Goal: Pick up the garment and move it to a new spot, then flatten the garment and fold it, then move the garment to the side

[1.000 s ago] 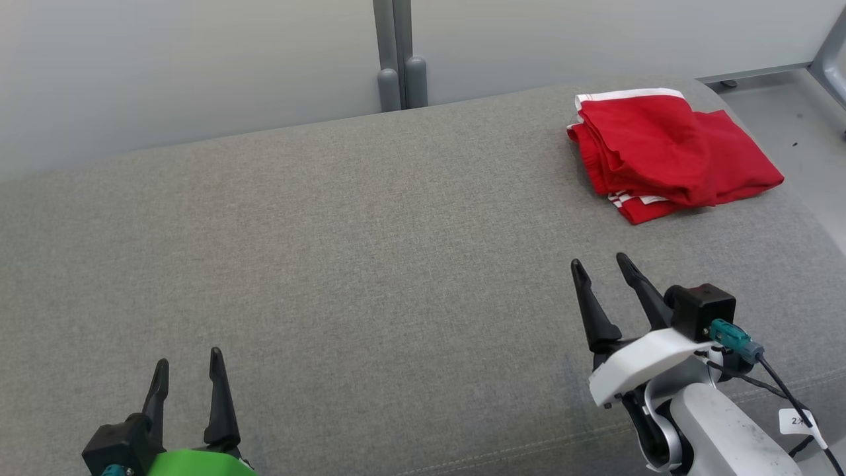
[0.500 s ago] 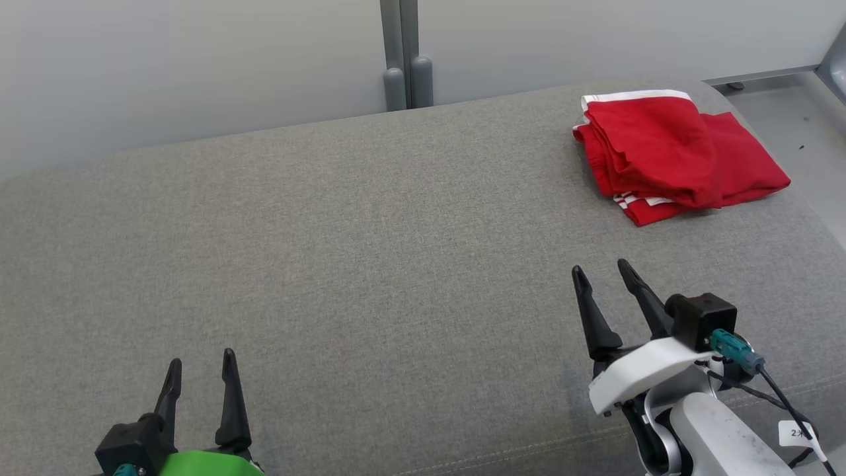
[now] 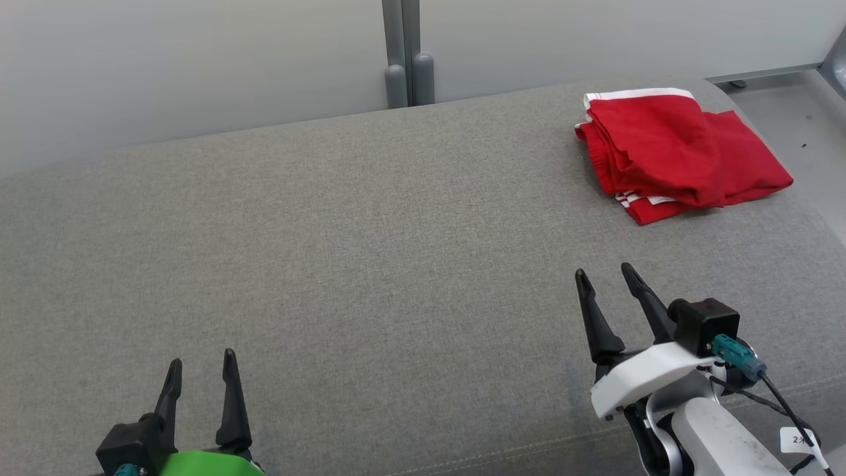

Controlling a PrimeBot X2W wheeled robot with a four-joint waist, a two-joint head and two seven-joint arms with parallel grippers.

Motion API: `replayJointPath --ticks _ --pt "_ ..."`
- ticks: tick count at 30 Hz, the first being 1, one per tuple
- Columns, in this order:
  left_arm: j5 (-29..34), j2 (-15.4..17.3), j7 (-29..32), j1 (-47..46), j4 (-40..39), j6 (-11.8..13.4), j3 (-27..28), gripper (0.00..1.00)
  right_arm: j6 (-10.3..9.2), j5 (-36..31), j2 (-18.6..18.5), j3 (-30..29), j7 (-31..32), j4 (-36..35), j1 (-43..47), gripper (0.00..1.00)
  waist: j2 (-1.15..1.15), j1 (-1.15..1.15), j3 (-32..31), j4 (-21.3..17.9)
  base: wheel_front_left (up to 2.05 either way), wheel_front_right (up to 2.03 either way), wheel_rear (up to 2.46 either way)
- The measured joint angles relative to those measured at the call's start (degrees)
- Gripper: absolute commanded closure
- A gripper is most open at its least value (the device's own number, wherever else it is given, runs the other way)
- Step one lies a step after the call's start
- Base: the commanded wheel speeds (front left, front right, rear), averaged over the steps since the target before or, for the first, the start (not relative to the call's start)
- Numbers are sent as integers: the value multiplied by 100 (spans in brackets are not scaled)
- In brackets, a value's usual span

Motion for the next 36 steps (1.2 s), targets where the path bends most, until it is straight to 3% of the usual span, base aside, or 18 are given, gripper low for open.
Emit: replayJointPath --ticks 5,6,19,36 --pt "64 0 0 0 -8 0 -1 0 1 -30 37 -38 0 -27 1 0 0 0 25 5 0 0 0" --pt "64 -2 2 0 2 -1 -3 100 2 -41 44 -42 0 -22 3 100 0 0 30 6 0 0 0" --pt "-298 -55 16 61 226 -56 -114 100 78 309 147 -102 33 192 328 100 0 0 32 40 0 0 0" --pt "-1777 -49 313 82 202 -223 34 100 298 1655 265 -641 375 120 333 100 0 0 31 127 0 0 0"
